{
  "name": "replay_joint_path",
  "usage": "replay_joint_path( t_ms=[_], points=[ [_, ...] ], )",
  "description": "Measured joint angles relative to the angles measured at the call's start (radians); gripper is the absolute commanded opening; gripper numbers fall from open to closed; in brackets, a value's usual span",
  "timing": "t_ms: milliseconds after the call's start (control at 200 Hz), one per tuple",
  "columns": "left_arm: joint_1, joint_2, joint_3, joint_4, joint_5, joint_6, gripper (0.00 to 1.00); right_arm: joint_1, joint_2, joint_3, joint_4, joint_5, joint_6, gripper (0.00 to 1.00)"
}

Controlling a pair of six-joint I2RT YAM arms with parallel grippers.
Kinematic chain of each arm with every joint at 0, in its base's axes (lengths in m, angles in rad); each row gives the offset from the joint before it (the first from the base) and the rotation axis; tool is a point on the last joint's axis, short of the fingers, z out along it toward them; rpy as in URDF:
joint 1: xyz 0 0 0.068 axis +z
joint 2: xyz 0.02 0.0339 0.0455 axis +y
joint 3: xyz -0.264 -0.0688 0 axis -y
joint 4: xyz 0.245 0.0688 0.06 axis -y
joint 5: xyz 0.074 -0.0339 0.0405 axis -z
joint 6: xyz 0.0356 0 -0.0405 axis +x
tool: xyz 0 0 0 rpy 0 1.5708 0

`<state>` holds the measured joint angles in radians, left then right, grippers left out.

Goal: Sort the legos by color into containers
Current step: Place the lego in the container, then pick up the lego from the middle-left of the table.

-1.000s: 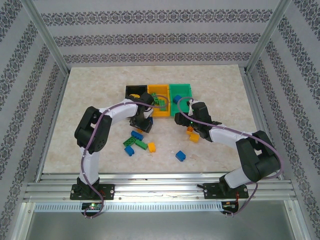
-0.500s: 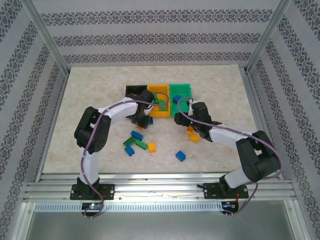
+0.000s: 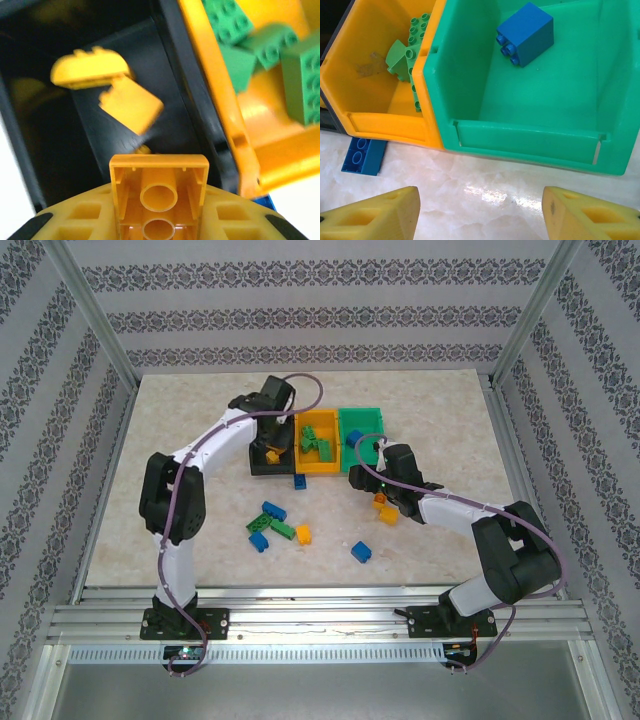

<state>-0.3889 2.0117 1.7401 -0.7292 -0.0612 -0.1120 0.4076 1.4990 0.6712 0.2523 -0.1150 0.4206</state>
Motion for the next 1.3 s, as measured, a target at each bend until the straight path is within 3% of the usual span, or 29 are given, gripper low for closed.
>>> replay_joint_path(
  t_ms=[80,130,300,640,814,1004,1299],
  points=[
    [0.012,0.037,0.071,0.002,0.000,0.007,0.68,0.000,0.000,0.000,0.000,0.000,0.000,0.66],
    [0.016,0.061,0.113,0.003,0.002,0.006,0.72,0.000,0.000,0.000,0.000,0.000,0.000,0.66],
    [0.017,0.076,0.126,0.008,0.030,0.010,0.74,0.000,0.000,0.000,0.000,0.000,0.000,0.66],
    [-0.007,-0.182,-0.284,0.047,0.258,0.033,0.72,0.000,0.003,0.000,0.000,-0.008,0.001,0.66],
    [-0.129,-0.299,-0.394,0.041,0.311,0.089,0.71,0.000,0.013,0.000,0.000,-0.012,0.002,0.66],
    [-0.269,-0.308,-0.492,0.040,0.315,0.109,0.71,0.000,0.016,0.000,0.000,-0.014,0.003,0.66],
    [-0.365,-0.254,-0.577,0.053,0.326,0.117,0.73,0.000,0.016,0.000,0.000,-0.015,0.003,0.66]
  ],
)
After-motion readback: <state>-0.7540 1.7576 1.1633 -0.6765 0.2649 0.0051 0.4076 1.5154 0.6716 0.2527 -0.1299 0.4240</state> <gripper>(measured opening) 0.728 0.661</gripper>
